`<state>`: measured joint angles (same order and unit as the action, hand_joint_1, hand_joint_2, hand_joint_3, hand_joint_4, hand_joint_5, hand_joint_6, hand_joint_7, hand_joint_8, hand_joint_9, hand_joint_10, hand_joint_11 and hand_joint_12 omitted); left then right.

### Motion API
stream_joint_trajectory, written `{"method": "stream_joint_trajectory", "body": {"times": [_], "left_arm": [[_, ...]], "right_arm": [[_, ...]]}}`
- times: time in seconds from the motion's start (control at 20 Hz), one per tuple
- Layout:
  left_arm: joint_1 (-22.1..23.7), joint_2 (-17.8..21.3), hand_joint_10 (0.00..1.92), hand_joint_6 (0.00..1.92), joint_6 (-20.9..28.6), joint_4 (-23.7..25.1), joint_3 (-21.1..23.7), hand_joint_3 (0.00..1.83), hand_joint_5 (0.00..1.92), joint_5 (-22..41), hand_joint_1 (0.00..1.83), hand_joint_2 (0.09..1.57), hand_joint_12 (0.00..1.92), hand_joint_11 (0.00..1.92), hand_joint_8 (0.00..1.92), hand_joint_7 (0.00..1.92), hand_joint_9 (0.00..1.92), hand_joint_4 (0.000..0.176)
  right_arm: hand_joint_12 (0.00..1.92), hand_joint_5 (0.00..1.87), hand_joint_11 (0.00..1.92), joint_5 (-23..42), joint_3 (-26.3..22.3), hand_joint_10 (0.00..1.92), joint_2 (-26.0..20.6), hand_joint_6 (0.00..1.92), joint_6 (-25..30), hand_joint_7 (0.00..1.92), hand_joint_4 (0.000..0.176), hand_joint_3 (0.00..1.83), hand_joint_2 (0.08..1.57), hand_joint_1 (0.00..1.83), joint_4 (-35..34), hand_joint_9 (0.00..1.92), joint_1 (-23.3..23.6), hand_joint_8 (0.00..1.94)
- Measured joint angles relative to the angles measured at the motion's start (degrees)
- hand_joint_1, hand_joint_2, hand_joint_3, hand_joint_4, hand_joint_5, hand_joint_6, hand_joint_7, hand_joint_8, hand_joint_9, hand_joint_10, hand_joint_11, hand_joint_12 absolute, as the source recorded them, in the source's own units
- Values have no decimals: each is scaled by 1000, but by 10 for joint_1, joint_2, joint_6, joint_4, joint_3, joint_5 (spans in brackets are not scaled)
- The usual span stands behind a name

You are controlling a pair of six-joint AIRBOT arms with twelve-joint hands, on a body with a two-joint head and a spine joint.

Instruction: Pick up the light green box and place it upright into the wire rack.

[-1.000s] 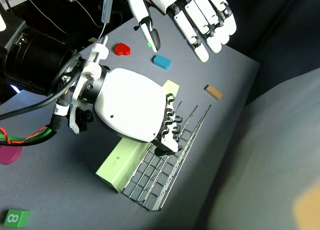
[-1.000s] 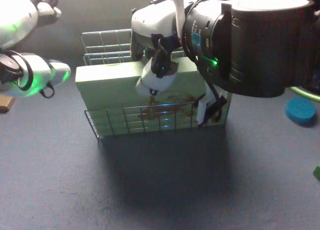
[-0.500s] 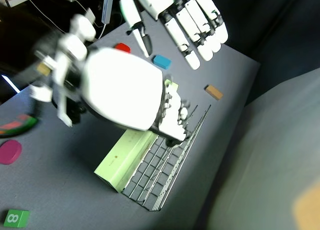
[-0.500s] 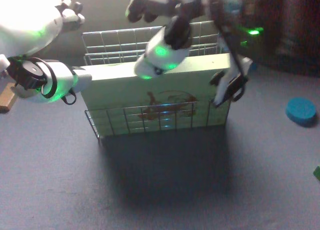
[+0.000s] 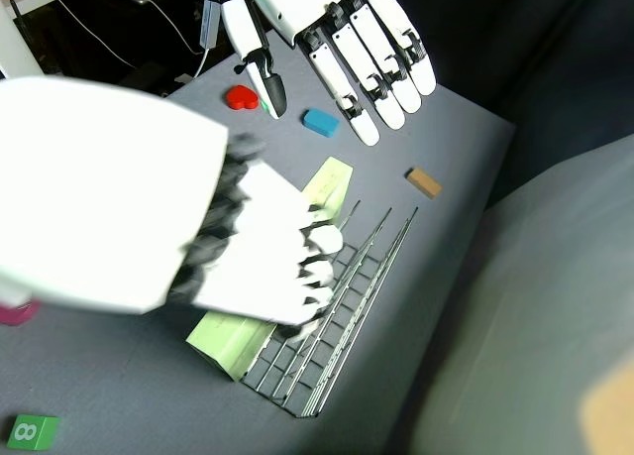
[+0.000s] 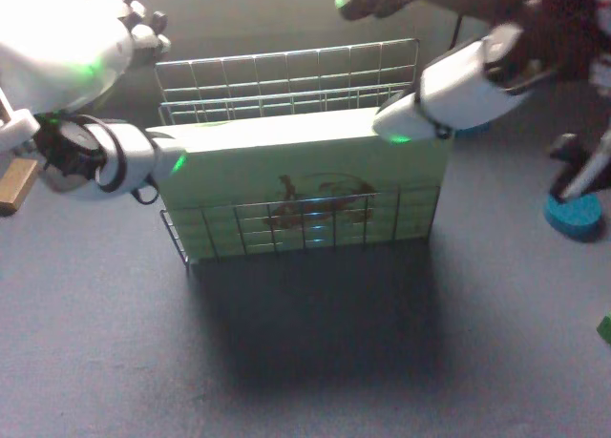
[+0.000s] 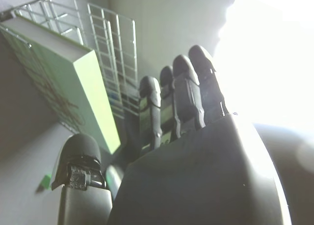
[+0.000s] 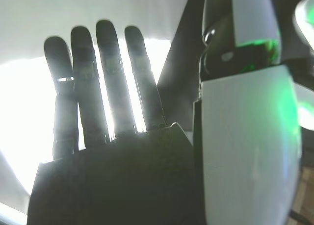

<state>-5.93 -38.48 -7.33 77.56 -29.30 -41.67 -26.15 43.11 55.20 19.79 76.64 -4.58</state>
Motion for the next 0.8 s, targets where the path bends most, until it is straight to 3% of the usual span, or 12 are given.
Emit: {"method": "stream_joint_trajectory", "body": {"times": [0.1,0.15,0.2,0.25,0.3,0.35,0.4,0.45,0.5,0.55,0.7,0.8], "left_arm": [[0,-9,10,2,1,0,6,0,293,-5,131,1293,542,0,9,251,223,0],[0,-19,22,10,2,0,7,0,386,-8,189,1289,867,0,13,415,365,0],[0,-26,56,24,2,0,7,0,506,-9,225,1290,1011,65,31,561,512,0],[0,-30,56,24,7,0,7,0,506,-10,225,1290,1011,65,31,561,512,0],[0,-33,149,68,9,0,8,1,674,-12,258,1294,1165,184,92,729,669,0],[0,-41,1032,723,11,0,8,1,665,-19,326,1272,1406,357,768,680,545,0],[1,-45,1679,1563,16,0,8,2,476,-24,356,1276,1787,442,1543,517,477,0],[1,-46,1911,1907,19,0,8,6,500,-26,427,1306,1916,694,1906,568,575,0],[1,-47,1911,1907,18,0,8,6,500,-26,427,1306,1916,694,1906,568,575,0],[4,-49,1919,1918,18,2,8,8,631,-29,382,1334,1920,798,1918,698,674,0],[7,-49,1921,1921,19,2,8,1,1192,-30,329,1399,1921,1247,1921,1205,1156,0],[9,-49,1921,1921,19,4,8,5,1313,-29,381,1440,1921,1523,1921,1414,1445,0]], "right_arm": [[1075,612,409,19,-10,16,-27,11,12,705,0,5,1021,697,8,669,-5,6],[1112,683,591,24,-17,76,-39,25,13,811,0,16,1102,640,7,855,-14,30],[1229,840,732,31,-18,262,-44,24,17,935,0,4,1141,653,5,948,-22,43],[1229,840,732,34,-18,262,-47,24,22,935,0,4,1141,653,3,948,-26,43],[1418,830,867,36,-18,841,-49,970,25,1061,128,1,1181,872,3,916,-29,143],[1717,779,994,36,-17,1450,-49,1317,25,970,0,2,1204,751,3,922,-30,865],[1880,723,1125,42,-17,1827,-49,1718,25,878,0,3,1214,724,9,962,-32,1461],[1919,822,1333,53,-18,1917,-49,1913,26,908,0,2,1218,729,6,1130,-34,1922],[1919,822,1333,58,-19,1917,-49,1913,28,908,0,2,1218,729,5,1130,-35,1922],[1921,918,1412,60,-23,1920,-49,1919,28,983,0,9,1256,708,5,1178,-35,1937],[1921,1177,1715,59,-26,1921,-47,1921,22,1329,0,36,1420,540,5,1518,-35,1941],[1921,1238,1781,48,-26,1921,-44,1921,14,1423,0,1,1493,556,6,1578,-35,1941]]}}
